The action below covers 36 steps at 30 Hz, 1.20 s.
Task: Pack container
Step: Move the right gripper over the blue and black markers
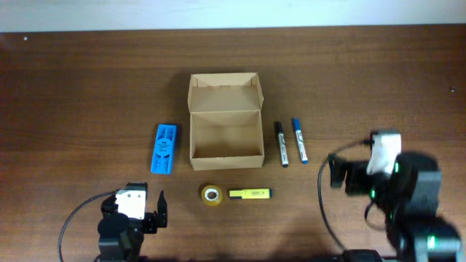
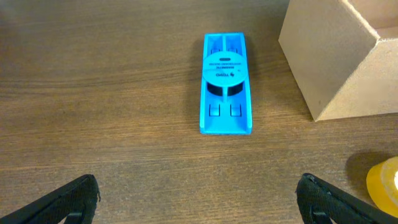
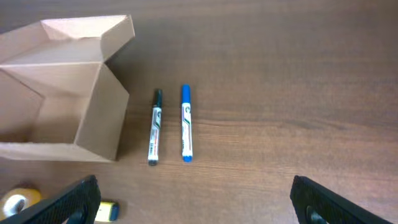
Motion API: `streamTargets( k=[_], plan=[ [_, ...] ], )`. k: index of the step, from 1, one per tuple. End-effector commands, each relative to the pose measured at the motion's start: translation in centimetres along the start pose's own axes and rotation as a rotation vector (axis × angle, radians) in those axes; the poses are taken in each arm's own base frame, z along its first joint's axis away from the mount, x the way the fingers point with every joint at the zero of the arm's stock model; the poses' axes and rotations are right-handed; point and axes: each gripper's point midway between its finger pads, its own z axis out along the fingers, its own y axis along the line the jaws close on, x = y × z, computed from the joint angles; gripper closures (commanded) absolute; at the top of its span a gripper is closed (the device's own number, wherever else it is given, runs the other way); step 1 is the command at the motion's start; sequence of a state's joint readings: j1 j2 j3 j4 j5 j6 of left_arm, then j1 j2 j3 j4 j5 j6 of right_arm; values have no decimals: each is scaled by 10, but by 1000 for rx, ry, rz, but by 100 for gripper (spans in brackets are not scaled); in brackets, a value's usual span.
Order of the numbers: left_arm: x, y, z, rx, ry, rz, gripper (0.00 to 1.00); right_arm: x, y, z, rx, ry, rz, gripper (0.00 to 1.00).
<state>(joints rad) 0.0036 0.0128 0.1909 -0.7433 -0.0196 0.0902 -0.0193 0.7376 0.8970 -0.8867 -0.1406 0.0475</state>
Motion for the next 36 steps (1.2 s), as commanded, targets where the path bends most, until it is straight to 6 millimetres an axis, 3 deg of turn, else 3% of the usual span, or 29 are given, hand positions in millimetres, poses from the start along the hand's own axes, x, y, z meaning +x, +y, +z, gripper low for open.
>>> streamTargets(
  k=[1, 8, 11, 16, 24, 26, 36],
  plan=[
    [2, 3, 1, -16, 3, 14, 1, -23, -2, 15, 8, 112, 42, 1],
    [2, 3, 1, -16, 3, 13, 1, -47, -11, 94, 56, 427, 139, 1],
    [2, 3, 1, -16, 3, 14, 0, -38, -4, 128, 51, 519, 117, 1],
    [2, 3, 1, -16, 3, 13, 1, -15, 2, 169, 38, 606, 96, 1],
    [2, 3, 1, -16, 3, 14, 0, 25, -2, 210, 26, 744, 55, 1],
    [2, 3, 1, -16, 3, 13, 0, 49, 5, 227, 25, 813, 34, 1],
    [2, 3, 1, -16, 3, 13, 0, 71, 4, 246, 132, 857, -48, 2]
  ],
)
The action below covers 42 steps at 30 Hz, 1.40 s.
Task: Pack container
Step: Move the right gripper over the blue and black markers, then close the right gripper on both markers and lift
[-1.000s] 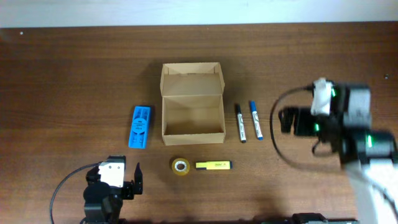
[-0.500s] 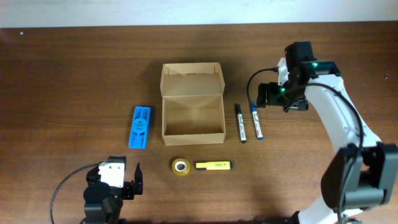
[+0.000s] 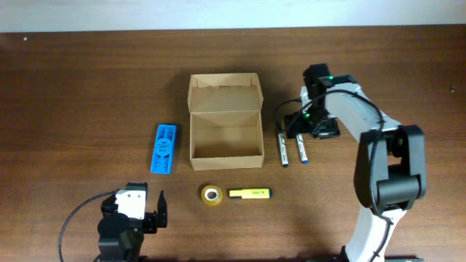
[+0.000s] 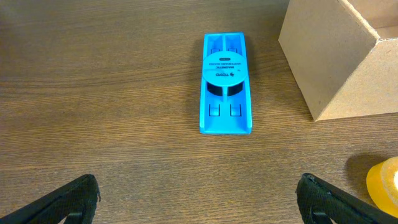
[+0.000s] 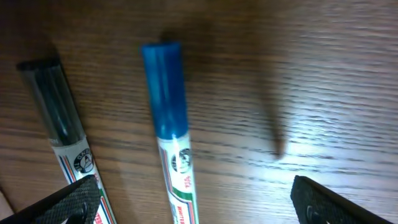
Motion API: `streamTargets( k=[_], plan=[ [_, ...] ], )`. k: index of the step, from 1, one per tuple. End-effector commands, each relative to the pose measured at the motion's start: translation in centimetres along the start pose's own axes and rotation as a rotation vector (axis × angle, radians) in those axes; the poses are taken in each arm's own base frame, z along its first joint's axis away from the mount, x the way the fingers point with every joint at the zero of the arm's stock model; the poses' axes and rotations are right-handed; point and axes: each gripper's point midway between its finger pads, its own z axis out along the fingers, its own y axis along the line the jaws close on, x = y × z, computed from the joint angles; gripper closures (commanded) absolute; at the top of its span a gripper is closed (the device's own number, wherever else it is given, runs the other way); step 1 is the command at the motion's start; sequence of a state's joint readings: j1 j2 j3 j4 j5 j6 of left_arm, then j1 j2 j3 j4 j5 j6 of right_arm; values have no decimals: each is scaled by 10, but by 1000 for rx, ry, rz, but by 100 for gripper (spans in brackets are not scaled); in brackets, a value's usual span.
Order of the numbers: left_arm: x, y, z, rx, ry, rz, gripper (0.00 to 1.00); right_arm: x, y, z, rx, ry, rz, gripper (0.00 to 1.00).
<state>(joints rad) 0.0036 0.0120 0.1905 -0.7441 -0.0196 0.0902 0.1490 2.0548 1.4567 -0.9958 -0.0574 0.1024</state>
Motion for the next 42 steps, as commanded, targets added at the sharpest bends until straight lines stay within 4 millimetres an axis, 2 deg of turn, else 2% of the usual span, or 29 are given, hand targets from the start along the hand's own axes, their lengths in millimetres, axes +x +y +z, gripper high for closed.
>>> streamTargets(
  k=[1, 2, 5, 8, 14, 24, 27, 31, 34, 39, 42],
  plan=[
    [2, 3, 1, -16, 2, 13, 0, -6, -6, 0, 61, -15, 1, 5],
    [2, 3, 1, -16, 2, 13, 0, -7, -6, 0, 61, -16, 1, 12],
    [2, 3, 1, -16, 2, 13, 0, -7, -6, 0, 61, -17, 1, 25],
    [2, 3, 1, -16, 2, 13, 0, -4, -6, 4, 66, -14, -4, 31],
    [2, 3, 1, -16, 2, 14, 1, -2, -3, 9, 69, -14, -14, 50],
    [2, 3, 1, -16, 2, 14, 0, 6, 16, 19, 72, -8, -69, 50],
    [2, 3, 1, -16, 2, 14, 0, 5, 15, 19, 93, -11, -72, 58],
    [2, 3, 1, -16, 2, 14, 0, 6, 13, 19, 105, -10, -67, 75],
    [2, 3, 1, -16, 2, 14, 0, 5, 13, 19, 105, -11, -67, 84],
    [2, 3, 1, -16, 2, 14, 1, 0, 7, 14, 140, -31, -66, 85],
    [2, 3, 1, -16, 2, 14, 0, -7, 9, 4, 137, -47, -66, 85]
  ],
)
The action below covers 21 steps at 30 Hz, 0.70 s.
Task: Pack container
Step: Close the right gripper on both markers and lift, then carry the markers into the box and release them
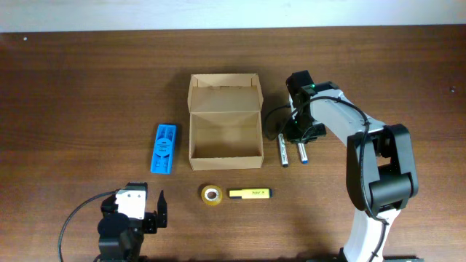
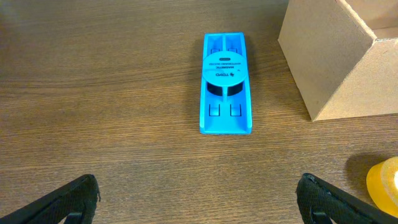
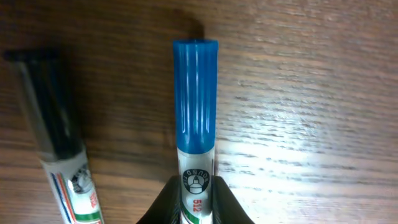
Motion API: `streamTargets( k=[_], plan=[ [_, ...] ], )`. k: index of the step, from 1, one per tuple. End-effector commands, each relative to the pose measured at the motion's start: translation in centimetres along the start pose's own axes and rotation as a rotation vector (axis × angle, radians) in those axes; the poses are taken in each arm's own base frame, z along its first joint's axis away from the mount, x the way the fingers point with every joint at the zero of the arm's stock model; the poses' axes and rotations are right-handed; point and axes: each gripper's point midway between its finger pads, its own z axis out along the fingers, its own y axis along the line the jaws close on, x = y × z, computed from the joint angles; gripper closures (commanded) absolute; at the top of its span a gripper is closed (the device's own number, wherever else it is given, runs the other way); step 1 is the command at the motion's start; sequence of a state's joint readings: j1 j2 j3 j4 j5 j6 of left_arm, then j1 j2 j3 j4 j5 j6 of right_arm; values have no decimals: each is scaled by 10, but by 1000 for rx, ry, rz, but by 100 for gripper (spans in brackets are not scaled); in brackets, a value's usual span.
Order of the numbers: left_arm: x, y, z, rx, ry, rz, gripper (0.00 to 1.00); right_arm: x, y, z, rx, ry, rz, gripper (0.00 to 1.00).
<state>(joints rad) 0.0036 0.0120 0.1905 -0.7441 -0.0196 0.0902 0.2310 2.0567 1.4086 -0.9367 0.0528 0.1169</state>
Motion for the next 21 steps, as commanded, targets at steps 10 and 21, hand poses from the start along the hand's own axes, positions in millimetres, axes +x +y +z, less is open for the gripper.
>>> streamTargets(
  k=[10, 21],
  plan=[
    [2, 3, 1, -16, 2, 14, 0, -34, -4, -90, 12, -154, 10, 85],
    [2, 3, 1, -16, 2, 13, 0, -21, 114, -172, -207, -318, -596, 84]
  ],
)
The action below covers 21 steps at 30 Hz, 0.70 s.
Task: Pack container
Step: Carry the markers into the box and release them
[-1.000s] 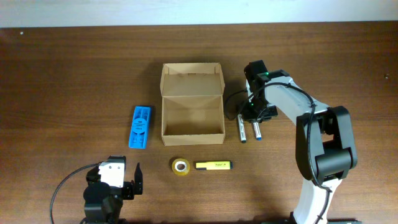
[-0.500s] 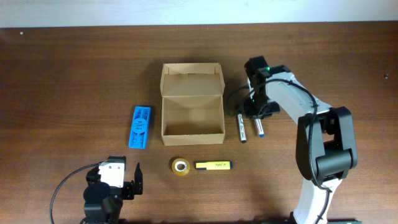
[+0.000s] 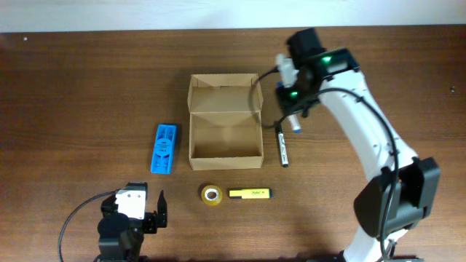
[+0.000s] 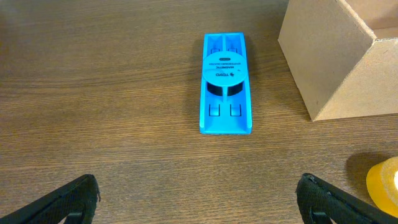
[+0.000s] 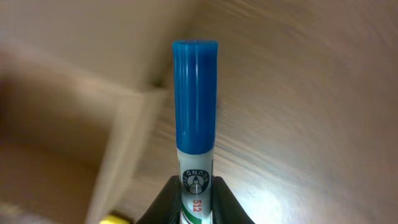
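The open cardboard box [image 3: 226,127] stands mid-table, lid flap raised at the back. My right gripper [image 3: 294,116] is shut on the blue-capped marker [image 5: 195,93] and holds it off the table just right of the box's right wall [image 5: 118,149]. The black marker [image 3: 282,148] lies on the table right of the box. The blue tape dispenser [image 4: 226,84] lies left of the box, with the yellow tape roll [image 3: 212,194] and yellow highlighter [image 3: 250,193] in front. My left gripper [image 4: 198,202] is open near the front edge, nothing between its fingers.
The right arm [image 3: 364,124] reaches in from the front right across the table's right side. A pale wall edge [image 3: 233,14] borders the far side of the wooden table [image 3: 87,87].
My right gripper, then shut on the blue marker lying on the table, now holds it lifted, farther back and beside the box's right wall. The left arm has not moved.
At first my right gripper was open at the front right, both markers lying beside the box. Then it hovered open over the blue marker, then was shut on it on the table. Now the marker is raised beside the box. The left gripper stayed open throughout.
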Motion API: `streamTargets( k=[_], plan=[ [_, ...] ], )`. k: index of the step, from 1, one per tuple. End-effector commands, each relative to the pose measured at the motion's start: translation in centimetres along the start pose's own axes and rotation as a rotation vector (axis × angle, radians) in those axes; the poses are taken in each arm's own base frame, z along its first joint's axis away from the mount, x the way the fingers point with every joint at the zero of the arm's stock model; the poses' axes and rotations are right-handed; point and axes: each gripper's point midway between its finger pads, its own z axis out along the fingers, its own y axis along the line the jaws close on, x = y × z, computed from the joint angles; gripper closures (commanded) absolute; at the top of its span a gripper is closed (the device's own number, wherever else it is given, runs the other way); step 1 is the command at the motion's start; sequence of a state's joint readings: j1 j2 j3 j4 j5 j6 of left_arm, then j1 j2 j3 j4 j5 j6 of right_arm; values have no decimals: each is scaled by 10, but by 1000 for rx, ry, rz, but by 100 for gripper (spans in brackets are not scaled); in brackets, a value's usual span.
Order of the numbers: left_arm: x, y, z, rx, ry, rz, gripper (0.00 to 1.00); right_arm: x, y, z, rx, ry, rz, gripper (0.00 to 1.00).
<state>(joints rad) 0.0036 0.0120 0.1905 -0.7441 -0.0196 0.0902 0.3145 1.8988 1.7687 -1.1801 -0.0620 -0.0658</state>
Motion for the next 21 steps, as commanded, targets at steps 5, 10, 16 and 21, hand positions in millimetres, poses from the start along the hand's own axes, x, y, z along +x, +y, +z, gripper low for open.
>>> streamTargets(
  k=[5, 10, 16, 21],
  plan=[
    [2, 3, 1, -16, 2, 14, 0, -4, 125, -4, -88, -68, -587, 79],
    [2, 3, 1, -16, 2, 14, 0, -2, 154, 7, -49, -68, -714, 74],
    [2, 3, 1, -16, 2, 13, 0, -10, 149, 33, 20, -51, -732, 80],
    [2, 3, 1, -16, 2, 14, 0, -40, 131, -5, 84, -187, -462, 51]
  ],
)
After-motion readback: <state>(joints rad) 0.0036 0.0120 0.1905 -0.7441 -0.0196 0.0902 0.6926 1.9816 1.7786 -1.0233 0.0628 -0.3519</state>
